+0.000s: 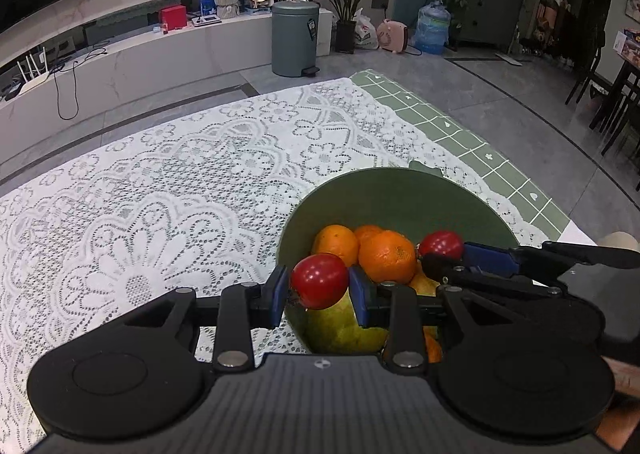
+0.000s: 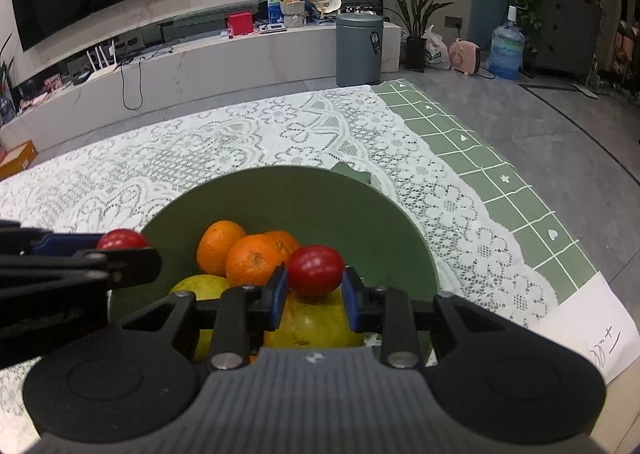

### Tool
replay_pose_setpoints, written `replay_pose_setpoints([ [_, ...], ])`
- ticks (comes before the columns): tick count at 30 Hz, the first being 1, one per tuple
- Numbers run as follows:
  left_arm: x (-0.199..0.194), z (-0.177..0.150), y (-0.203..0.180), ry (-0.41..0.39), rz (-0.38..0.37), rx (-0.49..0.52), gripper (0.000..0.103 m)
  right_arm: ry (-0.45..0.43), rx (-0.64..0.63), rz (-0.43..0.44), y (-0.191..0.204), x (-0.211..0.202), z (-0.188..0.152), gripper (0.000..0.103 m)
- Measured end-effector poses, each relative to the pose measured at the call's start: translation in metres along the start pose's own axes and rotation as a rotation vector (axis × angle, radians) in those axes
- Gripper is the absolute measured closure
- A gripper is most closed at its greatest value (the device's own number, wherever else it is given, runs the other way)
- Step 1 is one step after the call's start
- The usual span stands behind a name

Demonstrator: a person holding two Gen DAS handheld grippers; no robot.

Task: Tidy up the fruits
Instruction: 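Lower both tomatoes into the colander and open both tools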

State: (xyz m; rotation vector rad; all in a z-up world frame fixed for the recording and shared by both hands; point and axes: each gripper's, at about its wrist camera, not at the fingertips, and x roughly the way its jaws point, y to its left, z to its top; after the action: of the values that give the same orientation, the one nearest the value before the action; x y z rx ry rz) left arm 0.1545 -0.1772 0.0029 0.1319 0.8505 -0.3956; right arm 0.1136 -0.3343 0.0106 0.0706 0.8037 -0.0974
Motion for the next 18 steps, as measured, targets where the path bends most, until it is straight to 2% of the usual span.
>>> replay_pose_setpoints([
  [18, 0.027, 0.002, -0.005, 0.057, 0.035, -0.001, 0.066, 0.011, 0.044, 0.012, -0.007, 0.007, 0.0, 0.075],
])
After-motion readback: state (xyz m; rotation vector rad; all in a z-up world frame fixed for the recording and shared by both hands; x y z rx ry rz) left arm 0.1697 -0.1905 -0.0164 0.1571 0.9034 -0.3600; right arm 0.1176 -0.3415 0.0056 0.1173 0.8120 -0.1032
